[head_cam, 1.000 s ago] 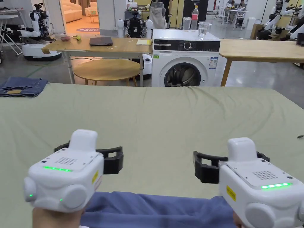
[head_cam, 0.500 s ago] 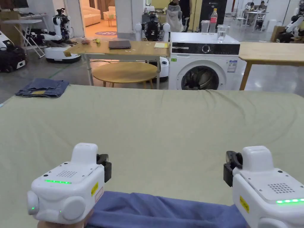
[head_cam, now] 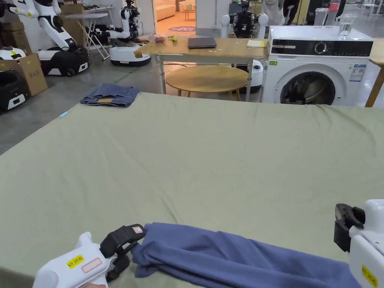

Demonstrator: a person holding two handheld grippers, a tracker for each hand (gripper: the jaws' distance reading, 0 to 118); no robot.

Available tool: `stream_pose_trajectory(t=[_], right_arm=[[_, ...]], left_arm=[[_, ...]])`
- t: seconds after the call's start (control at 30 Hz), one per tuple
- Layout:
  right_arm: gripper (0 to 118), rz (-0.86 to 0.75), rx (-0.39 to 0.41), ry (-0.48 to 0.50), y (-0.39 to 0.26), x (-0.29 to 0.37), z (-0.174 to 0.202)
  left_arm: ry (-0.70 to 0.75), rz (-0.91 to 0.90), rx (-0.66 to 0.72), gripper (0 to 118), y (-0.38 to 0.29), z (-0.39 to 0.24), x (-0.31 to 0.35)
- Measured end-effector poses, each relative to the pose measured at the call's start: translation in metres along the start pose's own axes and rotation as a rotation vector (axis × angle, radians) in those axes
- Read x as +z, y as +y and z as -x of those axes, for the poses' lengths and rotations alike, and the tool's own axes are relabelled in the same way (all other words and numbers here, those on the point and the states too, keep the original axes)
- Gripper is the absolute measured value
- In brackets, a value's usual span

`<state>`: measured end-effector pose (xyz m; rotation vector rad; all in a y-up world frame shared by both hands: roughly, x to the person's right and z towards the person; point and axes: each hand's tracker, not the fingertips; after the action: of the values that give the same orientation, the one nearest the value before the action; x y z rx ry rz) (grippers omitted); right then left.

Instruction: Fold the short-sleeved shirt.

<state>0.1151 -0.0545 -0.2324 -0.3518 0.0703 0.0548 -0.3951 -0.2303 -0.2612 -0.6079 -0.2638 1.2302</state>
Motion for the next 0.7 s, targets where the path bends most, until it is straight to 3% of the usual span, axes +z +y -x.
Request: stream_pose_trajectory(t=[0.07, 0.13, 0.17, 0.2, 0.23, 0.3, 0.33, 0.43, 0.7], right_arm=[[0, 0.001, 0.001, 0.001, 0.001, 0.0, 0.0], [0, 0.002, 0.0, 0.001, 0.001, 0.0, 0.0], [0, 0.002, -0.001, -0.001, 0.001, -0.001, 0.0], [0, 0.002, -0.003, -0.003, 0.001, -0.001, 0.0], [0, 0.003, -0.005, -0.003, 0.001, -0.001, 0.0], [0, 0.007, -0.009, -0.002, 0.0, 0.0, 0.0], [0, 0.009, -0.007, -0.003, -0.001, 0.0, 0.0], [0, 0.015, 0.0, -0.008, -0.002, 0.001, -0.002], [0, 0.021, -0.019, -0.004, -0.006, 0.001, -0.002]], left_arm=[[-0.117, 0.032, 0.104, 106, -0.006, 0.002, -0.016], [-0.134, 0.055, 0.156, 91, -0.011, 0.0, -0.034], [-0.11, 0.062, 0.157, 75, -0.016, -0.002, -0.042], [-0.085, 0.071, 0.146, 75, -0.02, -0.004, -0.049], [-0.018, 0.082, 0.124, 67, -0.025, -0.008, -0.055], [0.1, 0.107, 0.05, 22, -0.036, -0.012, -0.063], [0.11, 0.056, 0.011, 12, -0.036, -0.014, -0.061], [0.117, -0.038, -0.044, 6, -0.025, -0.028, -0.043], [0.355, -0.084, -0.619, 5, 0.009, -0.093, -0.016]])
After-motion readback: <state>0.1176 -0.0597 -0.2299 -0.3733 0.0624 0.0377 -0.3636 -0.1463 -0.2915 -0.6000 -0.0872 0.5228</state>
